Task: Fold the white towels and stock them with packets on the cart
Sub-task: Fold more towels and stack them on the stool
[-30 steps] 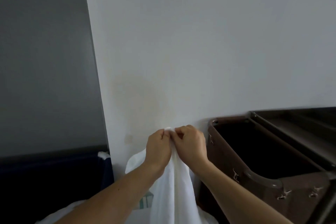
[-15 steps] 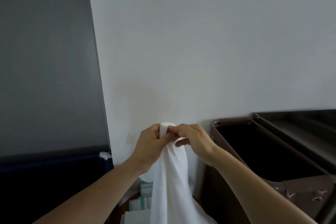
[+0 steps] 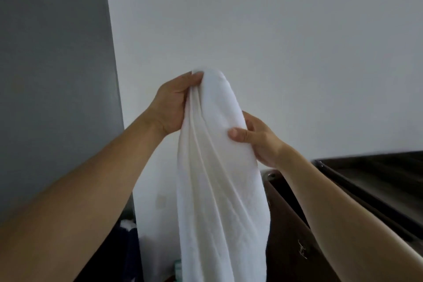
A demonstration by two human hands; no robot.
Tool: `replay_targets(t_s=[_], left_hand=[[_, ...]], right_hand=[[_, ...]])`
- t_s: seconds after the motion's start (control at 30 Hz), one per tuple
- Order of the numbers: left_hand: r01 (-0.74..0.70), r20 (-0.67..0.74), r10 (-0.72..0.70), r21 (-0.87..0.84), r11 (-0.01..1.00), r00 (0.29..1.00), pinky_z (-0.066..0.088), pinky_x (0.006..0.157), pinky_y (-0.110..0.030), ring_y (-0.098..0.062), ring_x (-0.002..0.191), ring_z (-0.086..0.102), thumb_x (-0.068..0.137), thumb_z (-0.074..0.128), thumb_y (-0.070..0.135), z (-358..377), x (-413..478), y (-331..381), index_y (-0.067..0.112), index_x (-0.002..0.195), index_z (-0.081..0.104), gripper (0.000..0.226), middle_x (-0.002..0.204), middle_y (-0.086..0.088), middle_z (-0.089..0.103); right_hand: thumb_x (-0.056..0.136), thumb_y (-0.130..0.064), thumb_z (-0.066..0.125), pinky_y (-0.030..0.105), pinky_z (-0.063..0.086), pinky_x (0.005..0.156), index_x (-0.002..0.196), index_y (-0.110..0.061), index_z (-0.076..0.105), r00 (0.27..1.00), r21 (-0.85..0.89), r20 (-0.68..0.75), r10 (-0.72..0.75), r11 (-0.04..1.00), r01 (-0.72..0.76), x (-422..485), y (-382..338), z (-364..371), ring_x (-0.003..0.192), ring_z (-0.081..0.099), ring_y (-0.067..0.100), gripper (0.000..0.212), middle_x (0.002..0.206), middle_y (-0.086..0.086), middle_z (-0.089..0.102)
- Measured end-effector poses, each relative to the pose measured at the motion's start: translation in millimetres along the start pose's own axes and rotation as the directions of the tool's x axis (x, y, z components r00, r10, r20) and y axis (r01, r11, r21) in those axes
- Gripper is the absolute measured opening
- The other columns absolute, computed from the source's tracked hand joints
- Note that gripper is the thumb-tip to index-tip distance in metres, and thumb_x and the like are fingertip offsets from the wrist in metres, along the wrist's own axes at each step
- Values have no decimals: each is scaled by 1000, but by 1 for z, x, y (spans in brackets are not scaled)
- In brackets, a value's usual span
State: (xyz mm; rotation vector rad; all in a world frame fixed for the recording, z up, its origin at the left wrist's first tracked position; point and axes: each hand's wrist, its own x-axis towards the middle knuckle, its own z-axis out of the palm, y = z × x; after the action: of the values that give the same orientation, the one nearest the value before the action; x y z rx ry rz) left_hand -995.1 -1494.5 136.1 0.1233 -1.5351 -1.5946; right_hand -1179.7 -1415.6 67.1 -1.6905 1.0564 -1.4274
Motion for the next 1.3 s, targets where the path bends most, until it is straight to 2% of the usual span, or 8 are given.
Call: replay_targets(t_s=[0.2,0.33,0.53,0.73,0.9,1.07,1.23,1.3], left_hand=[[47,72,-61,186,981,996,54,78,-32,-19,82,65,99,48,13,-5,7,-20,4,99,63,17,87,-7,68],[24,-3,-25,301,953,1000,52,75,-29,-17,80,63,100,50,9,-10,12,-14,2,106,61,15,89,-8,66],[-160,-71,195,337,928,978,52,82,-27,-13,89,64,101,50,14,-28,26,24,17,98,68,18,94,0,69],[-23,-163,86,357,934,983,49,88,-35,-17,97,64,99,52,12,-83,14,-9,18,102,71,20,102,-1,71],[0,-243,84,329,944,966,49,90,-36,-19,95,65,100,50,9,-96,9,-32,13,102,67,18,100,-3,70],[-40,-224,110,296,954,968,52,87,-32,-17,97,66,101,47,9,-94,8,-33,13,102,66,19,101,-3,70],[14,-296,110,387,922,949,51,89,-37,-21,96,63,99,51,11,-107,6,-37,14,98,66,15,102,-6,67],[53,-346,119,450,891,931,48,84,-40,-24,94,59,98,55,13,-119,3,-40,15,92,65,13,100,-8,63]], right_hand=[[53,-49,90,37,53,78,113,4,52,999,173,-31,-26,984,31,-1,8,-1,92,63,28,89,103,15,64],[53,-48,84,36,55,78,106,-12,62,986,-181,-166,19,982,-50,-10,1,-9,88,68,18,68,97,1,69],[70,-36,87,33,57,77,101,-26,62,974,-588,-222,47,790,-172,-25,-6,-30,86,67,15,41,95,-3,69],[81,-16,78,22,48,73,111,-44,49,972,-645,-233,15,745,-167,-56,39,-53,73,62,6,49,82,-8,68],[79,-5,69,25,48,74,85,-41,55,944,-689,-320,-75,703,-178,-65,66,-53,78,60,12,39,82,-13,65],[80,-16,67,29,46,70,94,-25,64,909,-756,-417,-3,556,-345,-70,84,-55,80,58,17,17,84,-13,61],[88,-29,62,26,42,69,77,-36,58,963,-854,-264,54,452,-259,-77,77,-62,77,55,7,14,81,-15,59],[87,-27,62,24,40,65,83,-28,62,971,-892,-237,-2,396,-217,-77,63,-64,72,55,9,5,79,-12,59]])
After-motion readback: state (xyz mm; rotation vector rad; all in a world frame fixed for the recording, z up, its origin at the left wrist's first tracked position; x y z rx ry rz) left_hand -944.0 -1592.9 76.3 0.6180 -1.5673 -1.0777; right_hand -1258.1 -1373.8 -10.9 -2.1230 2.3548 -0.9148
